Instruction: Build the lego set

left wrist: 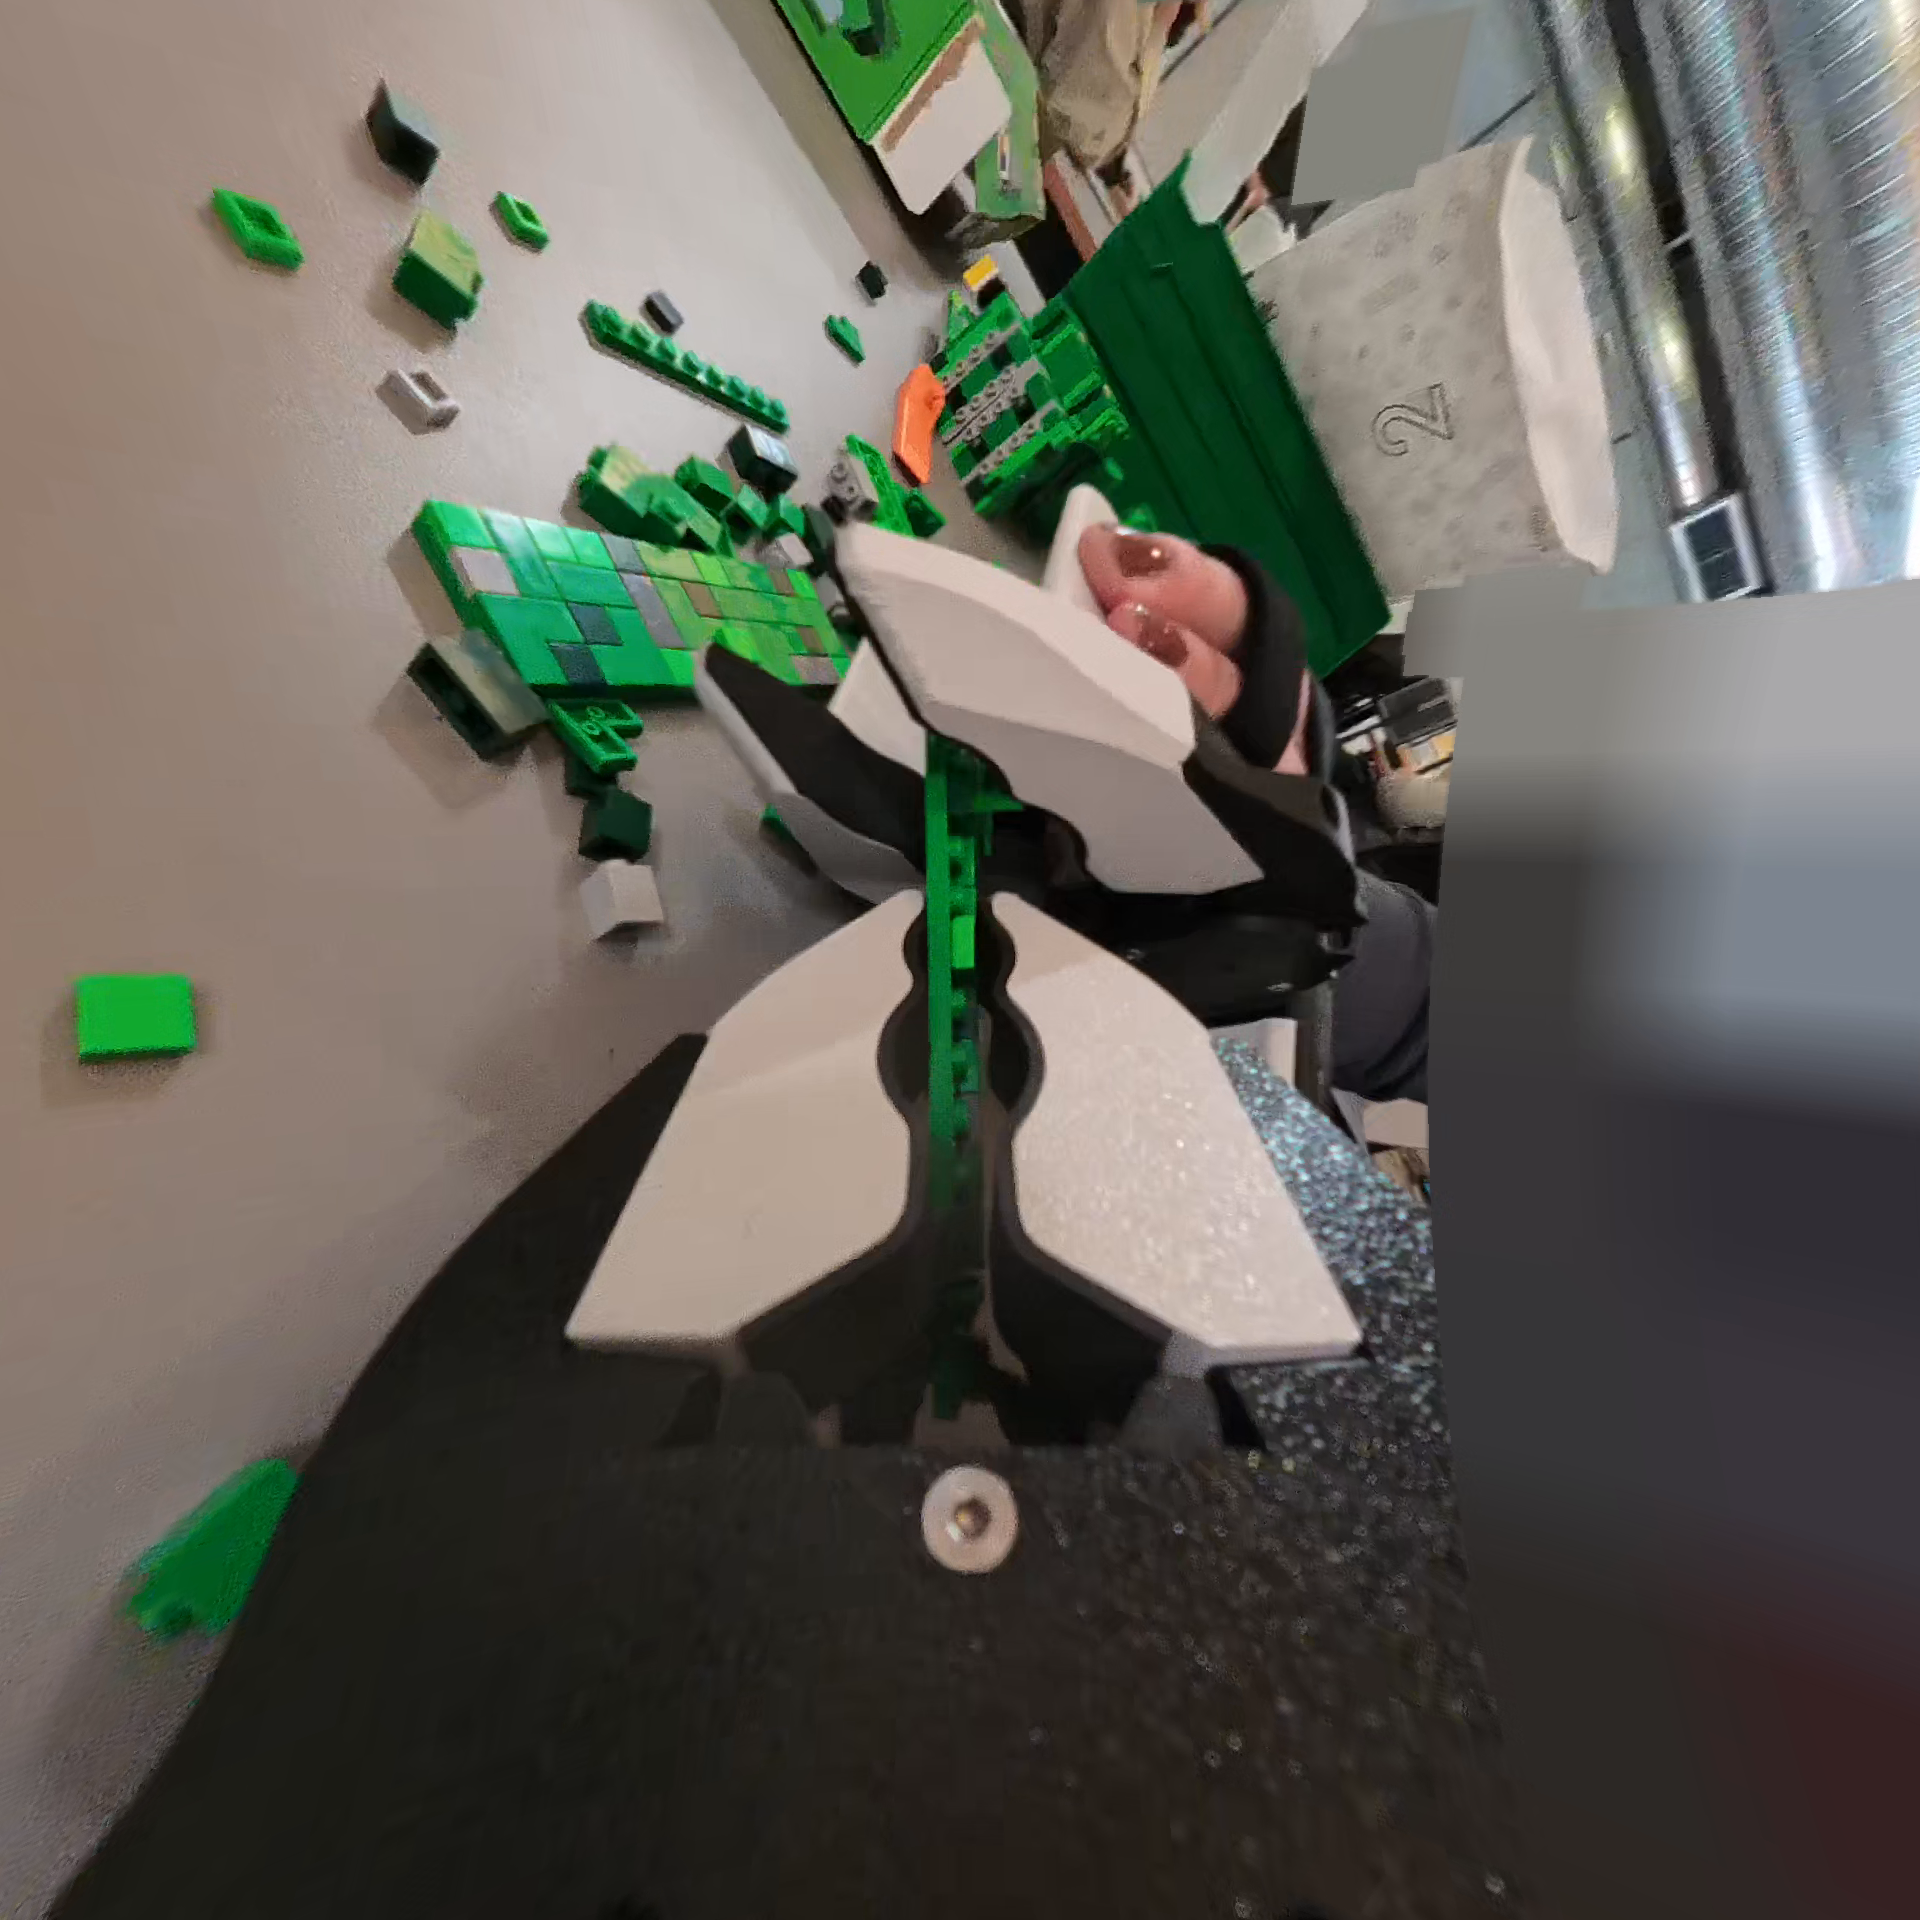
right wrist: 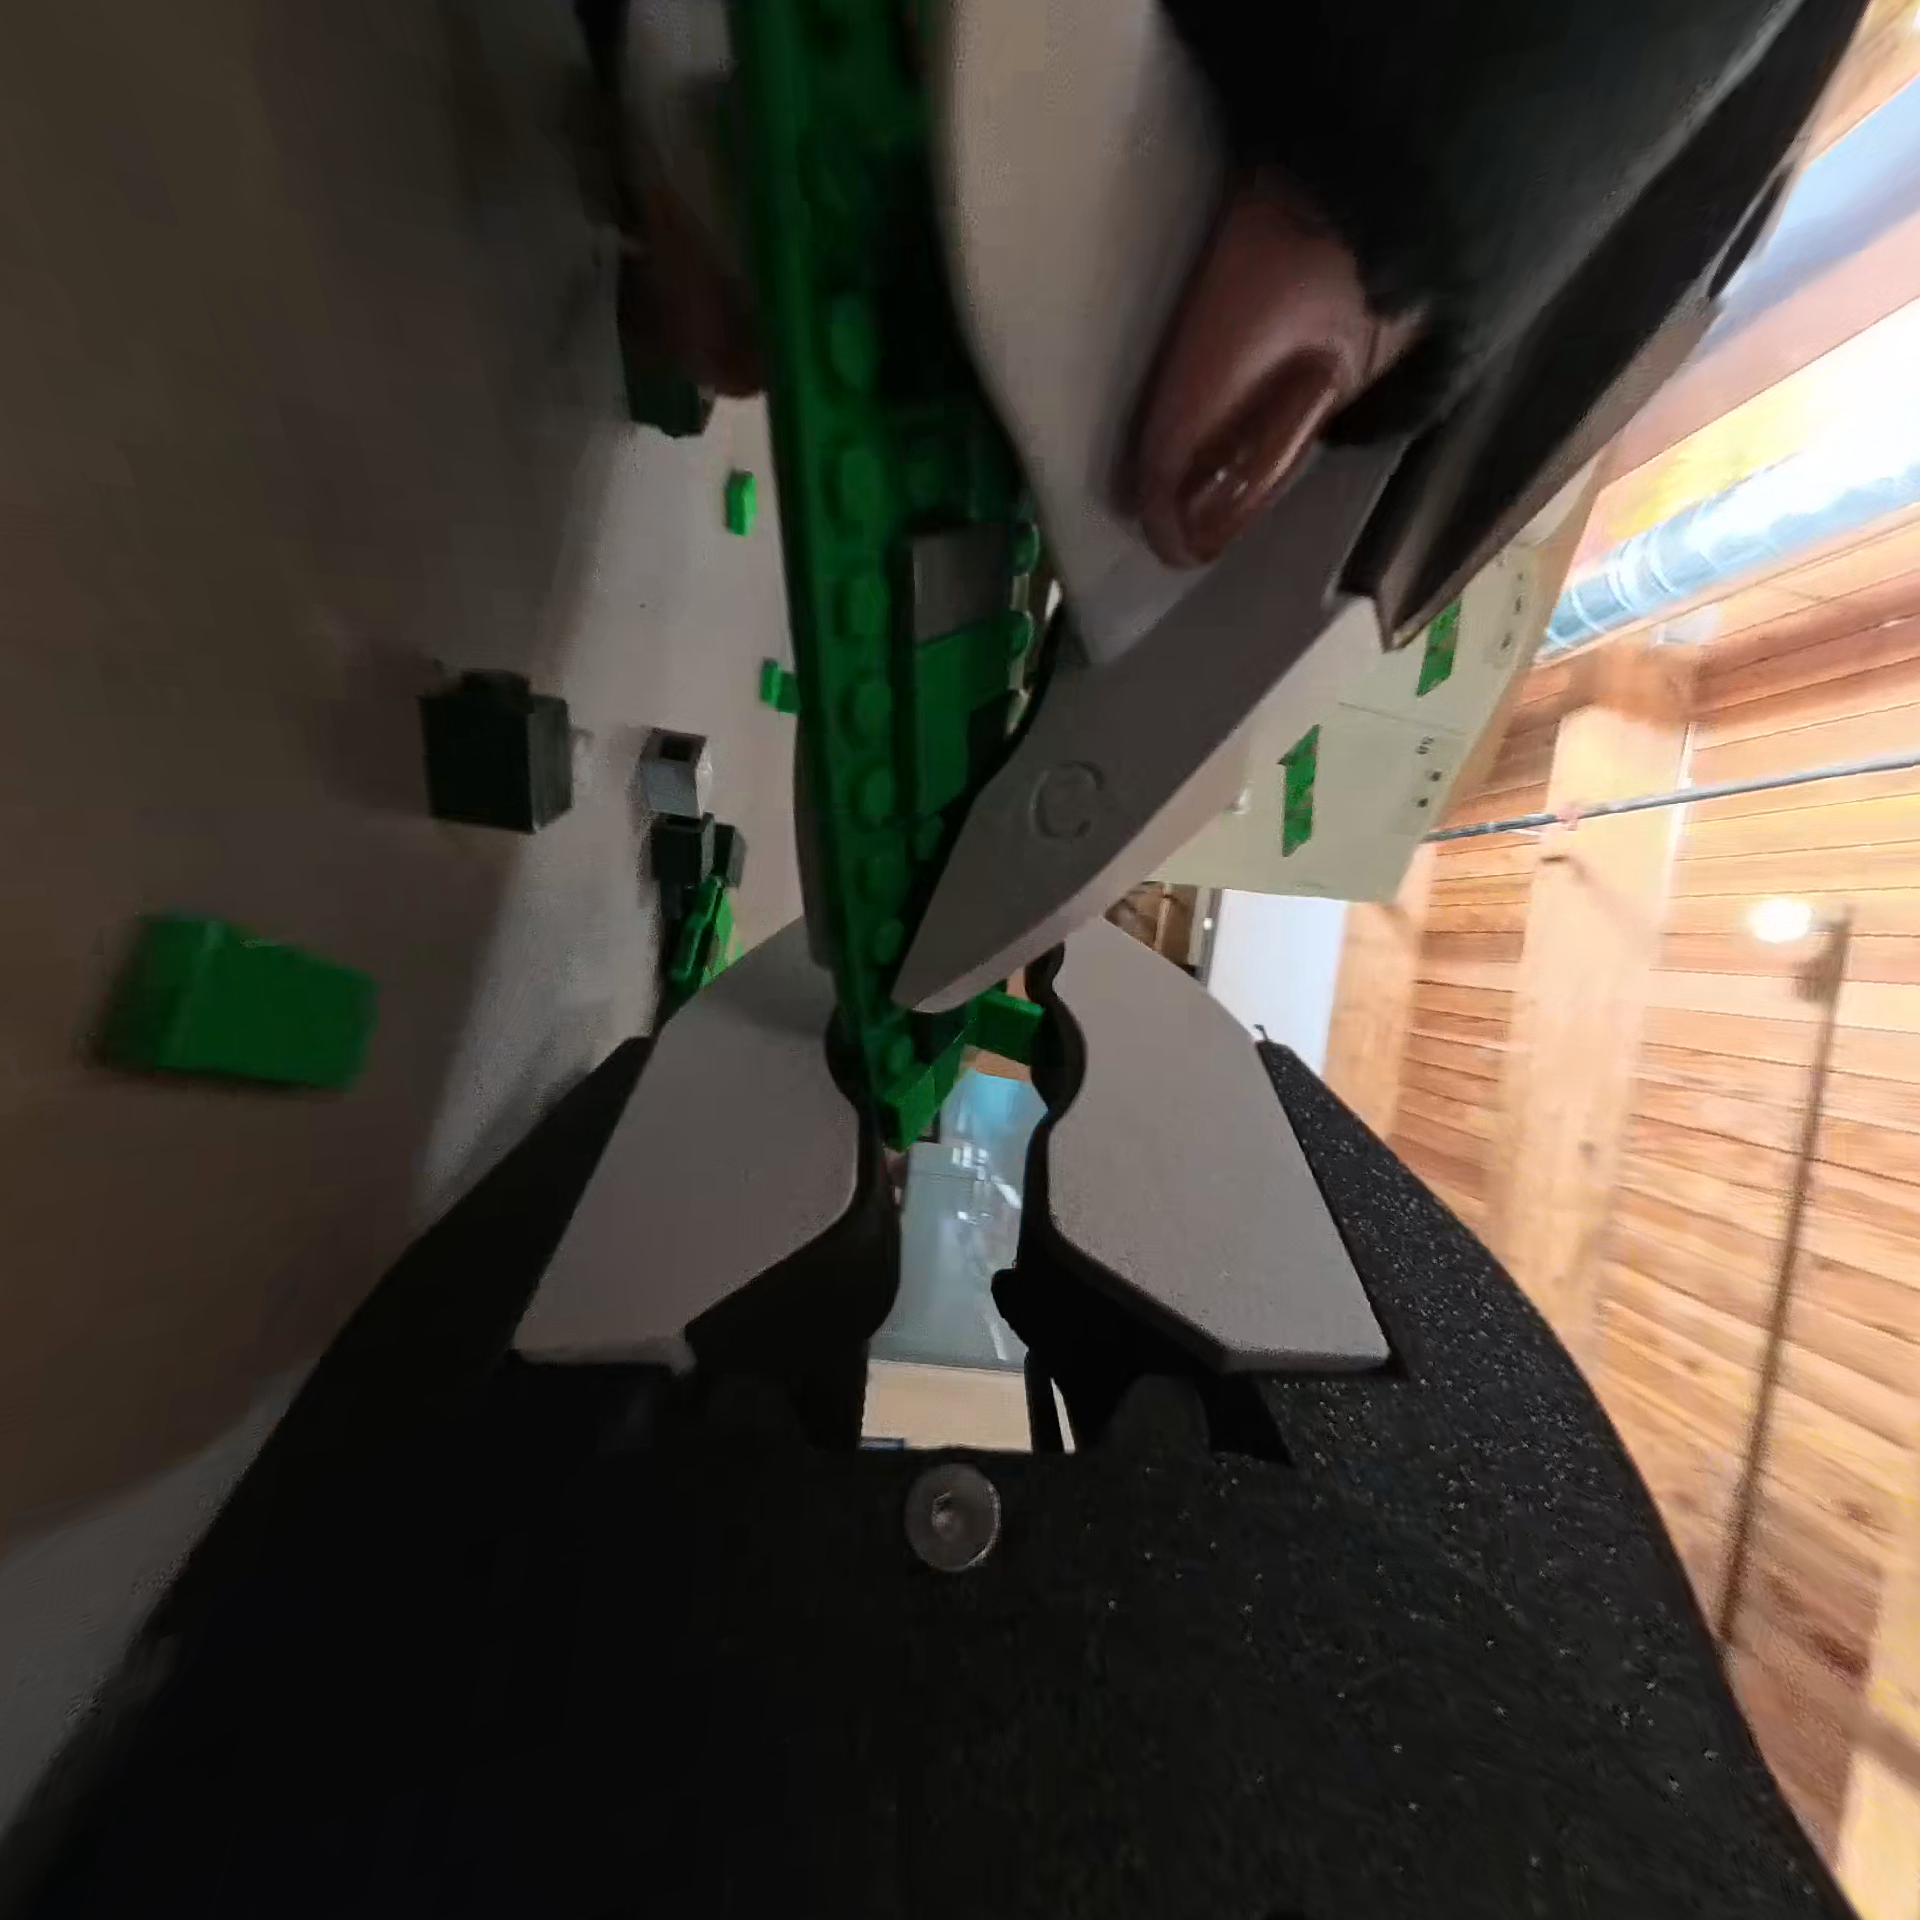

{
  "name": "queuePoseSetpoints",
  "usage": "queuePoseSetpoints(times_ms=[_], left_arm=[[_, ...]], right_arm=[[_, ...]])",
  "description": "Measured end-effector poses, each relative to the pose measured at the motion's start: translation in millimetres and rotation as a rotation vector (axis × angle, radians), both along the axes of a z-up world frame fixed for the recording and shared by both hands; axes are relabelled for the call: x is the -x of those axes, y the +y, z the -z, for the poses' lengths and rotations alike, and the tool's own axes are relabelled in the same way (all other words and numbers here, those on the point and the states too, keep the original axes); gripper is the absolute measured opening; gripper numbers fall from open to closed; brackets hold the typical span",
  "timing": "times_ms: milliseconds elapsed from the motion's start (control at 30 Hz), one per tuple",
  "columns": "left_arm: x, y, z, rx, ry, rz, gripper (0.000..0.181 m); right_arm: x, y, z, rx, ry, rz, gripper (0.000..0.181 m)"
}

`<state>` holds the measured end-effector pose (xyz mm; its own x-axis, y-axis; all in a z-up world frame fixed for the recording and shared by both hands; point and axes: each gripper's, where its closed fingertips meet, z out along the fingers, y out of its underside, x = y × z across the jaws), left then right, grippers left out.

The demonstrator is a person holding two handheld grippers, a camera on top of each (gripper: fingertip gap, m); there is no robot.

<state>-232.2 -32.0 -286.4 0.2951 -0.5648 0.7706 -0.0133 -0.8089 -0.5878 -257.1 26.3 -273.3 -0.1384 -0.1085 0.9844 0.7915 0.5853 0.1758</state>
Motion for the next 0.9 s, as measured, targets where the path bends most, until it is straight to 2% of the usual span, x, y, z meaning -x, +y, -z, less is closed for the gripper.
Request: queuePoseSetpoints(times_ms=[33,333,567,900], left_arm=[[1,0,0,0.002,-0.002,0.002,0.006],[2,6,7,-0.066,0.086,-0.052,0.006],[-1,2,7,-0.076,0.090,-0.020,0.006],[-5,-5,9,-0.111,0.123,0.040,0.006]], right_arm=[[0,0,4,0.050,0.010,-0.009,0.018],[-1,4,21,0.343,0.066,-0.012,0.032],[-1,-3,24,0.411,0.040,-0.062,0.036],[-2,-11,26,0.415,-0.037,-0.090,0.041]])
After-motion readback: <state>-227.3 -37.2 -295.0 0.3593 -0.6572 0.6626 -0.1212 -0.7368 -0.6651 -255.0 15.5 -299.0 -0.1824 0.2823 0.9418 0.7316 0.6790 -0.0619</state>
